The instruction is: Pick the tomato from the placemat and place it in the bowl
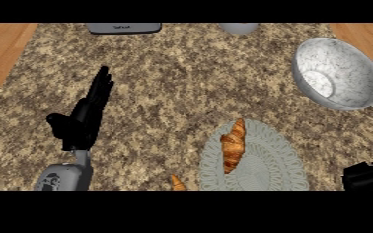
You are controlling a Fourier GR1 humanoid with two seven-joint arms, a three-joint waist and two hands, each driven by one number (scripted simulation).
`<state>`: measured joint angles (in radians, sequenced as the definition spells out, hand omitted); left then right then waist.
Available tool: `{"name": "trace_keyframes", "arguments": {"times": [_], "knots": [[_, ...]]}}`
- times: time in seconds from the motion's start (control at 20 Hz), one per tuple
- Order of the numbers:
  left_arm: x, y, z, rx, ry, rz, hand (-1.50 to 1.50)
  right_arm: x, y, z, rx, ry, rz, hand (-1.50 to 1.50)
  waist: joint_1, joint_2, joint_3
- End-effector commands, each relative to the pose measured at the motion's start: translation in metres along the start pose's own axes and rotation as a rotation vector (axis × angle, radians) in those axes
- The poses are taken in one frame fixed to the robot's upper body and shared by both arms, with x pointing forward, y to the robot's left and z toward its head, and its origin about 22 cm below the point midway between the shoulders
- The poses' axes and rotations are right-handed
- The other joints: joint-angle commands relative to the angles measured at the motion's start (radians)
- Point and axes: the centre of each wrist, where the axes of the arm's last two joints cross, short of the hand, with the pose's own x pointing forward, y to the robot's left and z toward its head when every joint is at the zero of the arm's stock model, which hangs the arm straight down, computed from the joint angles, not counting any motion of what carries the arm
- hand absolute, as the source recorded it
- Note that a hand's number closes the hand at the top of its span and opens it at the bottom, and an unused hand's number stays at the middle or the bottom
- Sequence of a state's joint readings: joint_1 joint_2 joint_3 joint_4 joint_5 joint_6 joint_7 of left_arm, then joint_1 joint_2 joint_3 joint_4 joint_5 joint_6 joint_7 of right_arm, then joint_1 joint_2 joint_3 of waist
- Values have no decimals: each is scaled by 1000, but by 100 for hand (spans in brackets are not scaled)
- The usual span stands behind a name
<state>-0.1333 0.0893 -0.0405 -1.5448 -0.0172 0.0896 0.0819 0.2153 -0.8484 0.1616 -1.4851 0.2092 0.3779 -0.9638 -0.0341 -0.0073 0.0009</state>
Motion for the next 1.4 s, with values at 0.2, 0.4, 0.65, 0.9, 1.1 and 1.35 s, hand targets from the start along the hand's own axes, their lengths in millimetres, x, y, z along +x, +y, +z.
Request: {"name": "trace_keyframes", "arguments": {"times": [0.2,0.4,0.65,0.9,1.1,1.35], "knots": [[3,-2,4,10,9,-13,0,51,-63,26,-111,-371,-13,150,-18,-7,-1],[-10,3,11,9,25,-18,0,81,-97,41,-168,-359,46,150,-18,-5,-2],[-12,21,11,16,-3,-10,0,118,-138,48,-216,-295,87,150,-6,-1,-3],[5,-8,-2,-11,1,-15,0,146,-151,26,-256,-229,74,150,12,4,-2],[4,-13,-4,-37,-13,-4,0,160,-181,18,-343,-198,116,150,36,8,-2],[15,-23,-13,-57,-6,-8,0,145,-197,8,-416,-63,244,150,61,14,-1]]}}
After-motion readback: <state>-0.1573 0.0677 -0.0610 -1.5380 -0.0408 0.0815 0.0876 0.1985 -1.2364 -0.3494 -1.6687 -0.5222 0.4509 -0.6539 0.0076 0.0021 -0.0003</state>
